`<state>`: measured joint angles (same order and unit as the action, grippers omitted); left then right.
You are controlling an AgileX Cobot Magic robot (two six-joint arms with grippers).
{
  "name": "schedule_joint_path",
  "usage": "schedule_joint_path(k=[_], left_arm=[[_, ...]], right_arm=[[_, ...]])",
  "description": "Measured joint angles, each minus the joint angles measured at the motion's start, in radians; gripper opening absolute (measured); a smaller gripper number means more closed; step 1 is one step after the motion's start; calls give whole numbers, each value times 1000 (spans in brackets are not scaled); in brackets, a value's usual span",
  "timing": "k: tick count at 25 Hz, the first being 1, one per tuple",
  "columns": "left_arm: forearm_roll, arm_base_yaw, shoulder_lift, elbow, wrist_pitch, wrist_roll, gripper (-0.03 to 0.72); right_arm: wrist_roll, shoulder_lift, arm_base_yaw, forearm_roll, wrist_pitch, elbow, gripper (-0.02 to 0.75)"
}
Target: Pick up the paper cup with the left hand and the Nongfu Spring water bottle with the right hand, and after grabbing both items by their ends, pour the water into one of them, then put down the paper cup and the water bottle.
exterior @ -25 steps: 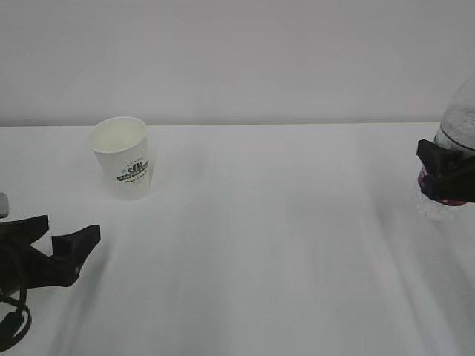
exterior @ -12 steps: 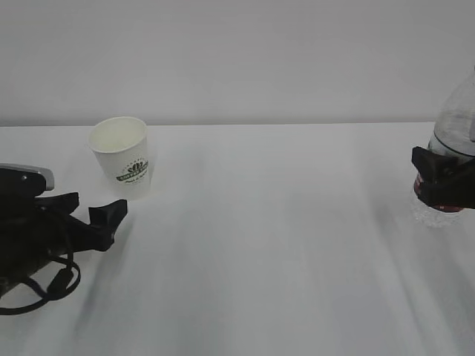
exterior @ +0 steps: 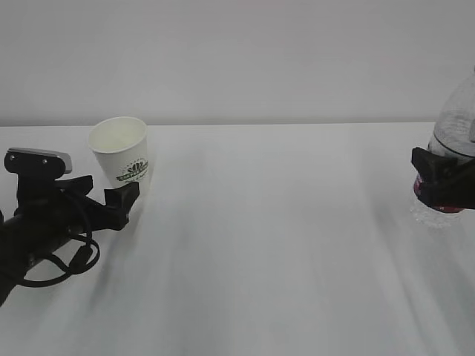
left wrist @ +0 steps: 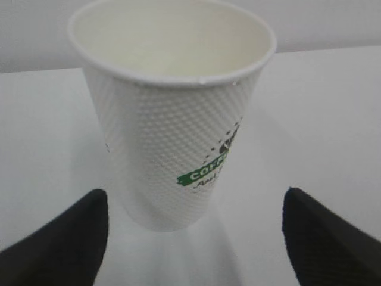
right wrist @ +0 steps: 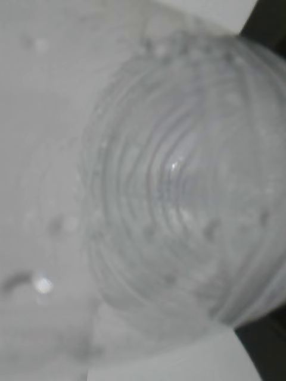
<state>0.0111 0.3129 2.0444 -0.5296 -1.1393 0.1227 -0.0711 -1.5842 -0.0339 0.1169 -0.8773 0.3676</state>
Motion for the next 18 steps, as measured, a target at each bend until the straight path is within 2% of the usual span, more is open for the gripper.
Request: schedule_joint_path(k=[11,18], left_arm=[[277,-192,1,-6,48,33,675],[358,-201,6,-39,56,42,665]], right_arm=[[2,1,0,0,1,0,503],[2,1,0,2,1,0,503]])
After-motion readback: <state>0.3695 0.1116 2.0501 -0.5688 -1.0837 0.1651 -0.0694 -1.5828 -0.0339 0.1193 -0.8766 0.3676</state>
